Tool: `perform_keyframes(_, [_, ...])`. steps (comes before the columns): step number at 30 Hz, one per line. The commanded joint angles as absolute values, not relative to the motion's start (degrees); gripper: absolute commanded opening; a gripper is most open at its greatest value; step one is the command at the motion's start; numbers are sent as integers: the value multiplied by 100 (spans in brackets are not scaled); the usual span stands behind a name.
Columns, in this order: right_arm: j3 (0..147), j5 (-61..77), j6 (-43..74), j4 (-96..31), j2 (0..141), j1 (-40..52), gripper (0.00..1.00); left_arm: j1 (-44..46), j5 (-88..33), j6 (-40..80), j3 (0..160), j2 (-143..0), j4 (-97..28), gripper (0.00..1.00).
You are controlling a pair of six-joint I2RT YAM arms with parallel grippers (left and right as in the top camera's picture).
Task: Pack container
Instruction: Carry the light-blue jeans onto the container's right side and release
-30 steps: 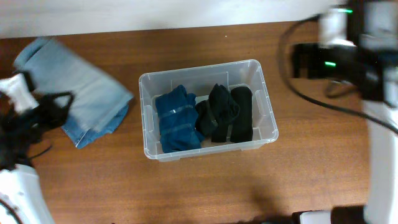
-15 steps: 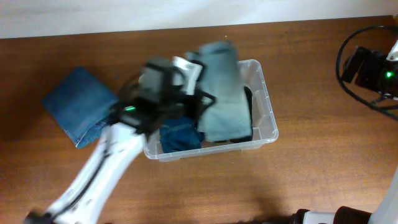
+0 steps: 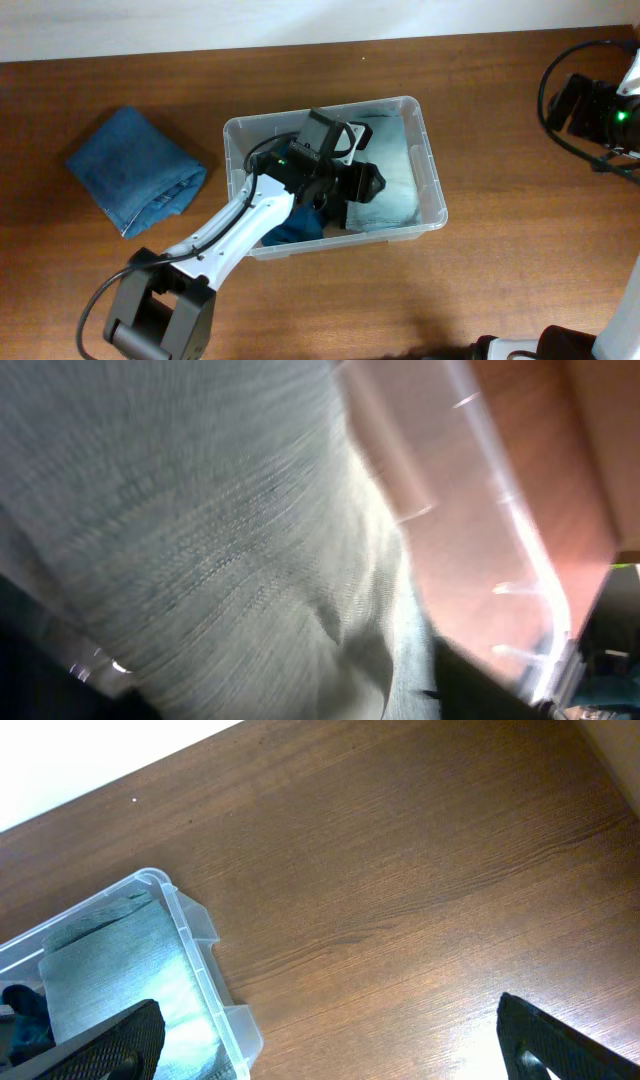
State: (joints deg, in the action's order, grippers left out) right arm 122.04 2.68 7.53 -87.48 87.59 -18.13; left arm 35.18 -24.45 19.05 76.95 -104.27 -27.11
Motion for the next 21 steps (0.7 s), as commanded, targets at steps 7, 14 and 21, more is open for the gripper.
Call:
perform_keyframes(7, [12215, 322, 799, -8764, 8792, -1835, 98, 1900, -357, 1431, 8374, -9489, -4150, 99])
perform_keyframes(14, [12215, 322, 797, -8766, 8838, -1835, 98, 67, 242, 1319, 8449, -8497, -4453, 99])
perform_keyframes(21, [12206, 336, 777, -8788, 8943, -1833, 98, -1951, -180, 1389, 8436, -9301, -4947, 99])
